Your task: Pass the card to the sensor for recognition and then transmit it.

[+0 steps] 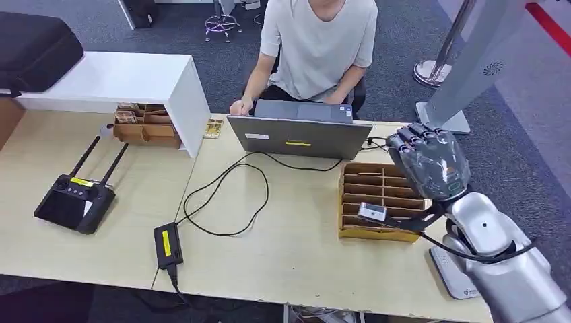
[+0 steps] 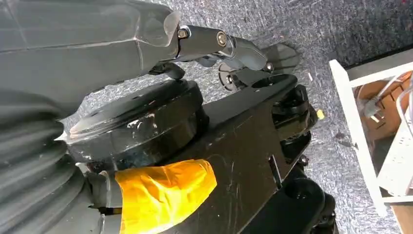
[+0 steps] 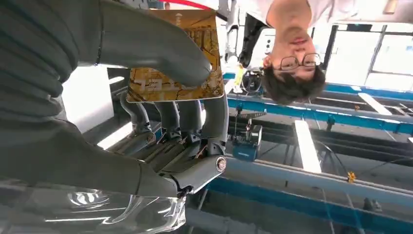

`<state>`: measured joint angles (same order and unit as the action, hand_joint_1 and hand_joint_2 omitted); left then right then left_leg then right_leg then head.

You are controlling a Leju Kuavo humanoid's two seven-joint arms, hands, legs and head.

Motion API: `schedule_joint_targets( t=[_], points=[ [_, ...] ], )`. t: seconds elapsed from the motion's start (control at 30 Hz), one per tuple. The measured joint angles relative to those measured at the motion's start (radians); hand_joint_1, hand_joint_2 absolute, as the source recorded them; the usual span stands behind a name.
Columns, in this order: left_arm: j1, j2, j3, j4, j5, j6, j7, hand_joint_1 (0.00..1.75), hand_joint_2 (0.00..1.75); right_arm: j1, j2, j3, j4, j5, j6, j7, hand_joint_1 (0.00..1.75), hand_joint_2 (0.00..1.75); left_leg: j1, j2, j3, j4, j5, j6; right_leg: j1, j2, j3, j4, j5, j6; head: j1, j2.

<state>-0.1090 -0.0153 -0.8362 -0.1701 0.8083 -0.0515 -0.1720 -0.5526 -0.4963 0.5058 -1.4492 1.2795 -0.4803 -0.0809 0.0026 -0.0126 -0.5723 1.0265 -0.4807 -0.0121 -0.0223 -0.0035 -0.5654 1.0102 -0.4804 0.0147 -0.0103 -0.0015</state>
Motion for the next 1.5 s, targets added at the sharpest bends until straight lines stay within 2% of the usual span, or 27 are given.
schedule_joint_targets(
  t=[0.1,0.17,0.37,0.43,0.53,0.6,0.8,0.93,1.07,1.13,1.27,1.37,1.5],
  points=[
    [0.000,0.000,0.001,0.000,0.004,-0.001,0.000,0.00,1.75,0.002,-0.016,-0.005,-0.012,-0.008,0.024,0.000,1.34,1.75,0.000,0.000,0.000,0.000,0.000,0.000,0.000,0.000,0.000,0.000,0.000,0.000,0.000,0.000],
    [0.002,-0.002,0.009,0.000,0.012,-0.001,-0.003,0.00,1.75,0.002,-0.041,-0.006,-0.029,-0.041,0.083,0.001,1.34,1.75,0.000,-0.001,0.000,0.000,0.000,0.000,0.000,-0.001,0.000,0.000,0.000,0.000,0.000,0.000],
    [0.019,-0.002,0.031,0.000,0.044,-0.002,-0.016,0.00,1.75,-0.003,-0.191,-0.012,-0.140,-0.219,0.359,0.018,1.34,1.75,-0.001,-0.001,-0.001,0.000,0.000,0.001,-0.001,-0.001,0.000,0.000,0.000,0.000,0.000,0.000],
    [0.025,-0.001,0.041,0.000,0.056,-0.002,-0.021,0.00,1.75,-0.024,-0.246,-0.010,-0.182,-0.276,0.478,0.032,1.34,1.75,-0.001,-0.001,-0.002,0.000,0.000,0.001,-0.001,-0.001,0.000,0.000,0.000,0.000,0.000,0.000],
    [0.036,0.000,0.054,0.000,0.078,-0.002,-0.033,0.00,1.75,-0.106,-0.339,0.016,-0.251,-0.394,0.724,0.063,1.34,1.75,-0.001,-0.001,-0.002,0.000,0.000,0.001,-0.001,-0.001,-0.001,0.000,0.000,0.000,0.000,0.000],
    [0.042,0.001,0.065,0.000,0.087,-0.003,-0.035,0.00,1.75,-0.171,-0.381,0.044,-0.284,-0.455,0.822,0.074,1.34,1.75,-0.001,-0.001,-0.002,0.000,0.000,0.001,-0.001,0.000,-0.002,0.000,0.000,0.000,0.000,0.000],
    [0.046,0.001,0.086,0.000,0.110,-0.002,-0.044,0.00,1.75,-0.357,-0.465,0.164,-0.357,-0.598,0.987,0.111,1.34,1.75,0.000,-0.001,-0.002,0.000,0.000,0.001,0.000,-0.001,-0.002,0.000,0.000,0.000,0.000,0.000],
    [0.050,0.001,0.095,0.000,0.122,-0.002,-0.047,0.00,1.75,-0.490,-0.499,0.264,-0.384,-0.736,1.091,0.141,1.34,1.75,0.000,0.000,-0.002,0.000,0.000,0.001,0.000,0.000,-0.002,0.000,0.000,0.000,0.000,0.000],
    [0.050,0.001,0.100,0.000,0.133,-0.002,-0.050,0.00,1.75,-0.651,-0.514,0.407,-0.398,-0.887,1.169,0.183,1.34,1.75,0.000,0.000,-0.002,0.000,0.000,0.001,0.000,0.000,-0.002,0.000,0.000,0.000,0.000,0.000],
    [0.051,0.001,0.102,0.000,0.138,-0.004,-0.050,0.00,1.75,-0.720,-0.515,0.485,-0.403,-0.934,1.186,0.205,1.34,1.75,0.000,0.000,-0.002,0.000,0.000,0.001,0.000,0.000,-0.002,0.000,0.000,0.000,0.000,0.000],
    [0.052,0.000,0.109,0.000,0.145,-0.005,-0.050,0.00,1.75,-0.821,-0.517,0.616,-0.407,-0.964,1.177,0.228,1.34,1.75,0.000,0.000,-0.002,0.000,0.001,0.001,0.000,0.000,-0.002,0.000,0.000,0.000,0.000,0.000],
    [0.053,0.000,0.111,0.000,0.146,-0.005,-0.050,0.00,1.75,-0.850,-0.520,0.681,-0.407,-0.962,1.160,0.235,1.34,1.75,0.000,0.000,-0.002,0.000,0.001,0.001,0.000,0.000,-0.002,0.000,0.000,0.000,0.000,0.000],
    [0.053,-0.002,0.112,0.000,0.148,-0.008,-0.050,0.00,1.75,-0.846,-0.529,0.776,-0.389,-0.929,1.073,0.233,1.34,1.75,0.000,0.000,-0.002,0.000,0.001,0.001,0.000,0.000,-0.002,0.000,0.000,0.000,0.000,0.000]
  ],
)
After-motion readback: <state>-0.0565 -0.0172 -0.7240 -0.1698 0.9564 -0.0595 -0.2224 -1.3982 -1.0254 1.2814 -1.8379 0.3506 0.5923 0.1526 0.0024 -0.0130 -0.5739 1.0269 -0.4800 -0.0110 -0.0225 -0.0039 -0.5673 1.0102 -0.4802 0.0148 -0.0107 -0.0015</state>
